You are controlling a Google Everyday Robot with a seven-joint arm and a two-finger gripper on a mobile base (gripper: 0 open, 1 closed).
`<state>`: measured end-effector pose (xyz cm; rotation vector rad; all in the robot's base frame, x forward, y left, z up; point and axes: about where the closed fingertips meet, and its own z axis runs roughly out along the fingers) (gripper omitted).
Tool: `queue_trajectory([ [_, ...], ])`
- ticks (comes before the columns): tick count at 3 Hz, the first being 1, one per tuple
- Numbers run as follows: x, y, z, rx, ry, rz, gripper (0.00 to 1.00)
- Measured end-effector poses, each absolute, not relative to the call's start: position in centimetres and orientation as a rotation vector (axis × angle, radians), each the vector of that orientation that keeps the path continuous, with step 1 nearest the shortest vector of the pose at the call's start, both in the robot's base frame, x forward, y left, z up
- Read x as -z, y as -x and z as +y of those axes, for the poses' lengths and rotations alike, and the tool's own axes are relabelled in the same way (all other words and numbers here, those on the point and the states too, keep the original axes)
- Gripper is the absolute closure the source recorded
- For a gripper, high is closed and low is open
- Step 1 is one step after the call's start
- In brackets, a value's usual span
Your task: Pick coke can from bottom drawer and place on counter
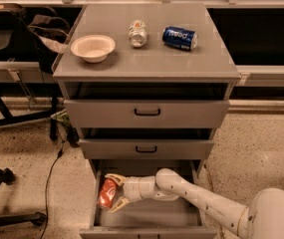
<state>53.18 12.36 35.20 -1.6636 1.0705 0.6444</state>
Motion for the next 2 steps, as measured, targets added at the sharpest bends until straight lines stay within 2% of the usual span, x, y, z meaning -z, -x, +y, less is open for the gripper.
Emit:
queue_trajectory([
  [2, -39.2, -52.3, 13.1, -0.648, 1.666, 0.975, 1.00],
])
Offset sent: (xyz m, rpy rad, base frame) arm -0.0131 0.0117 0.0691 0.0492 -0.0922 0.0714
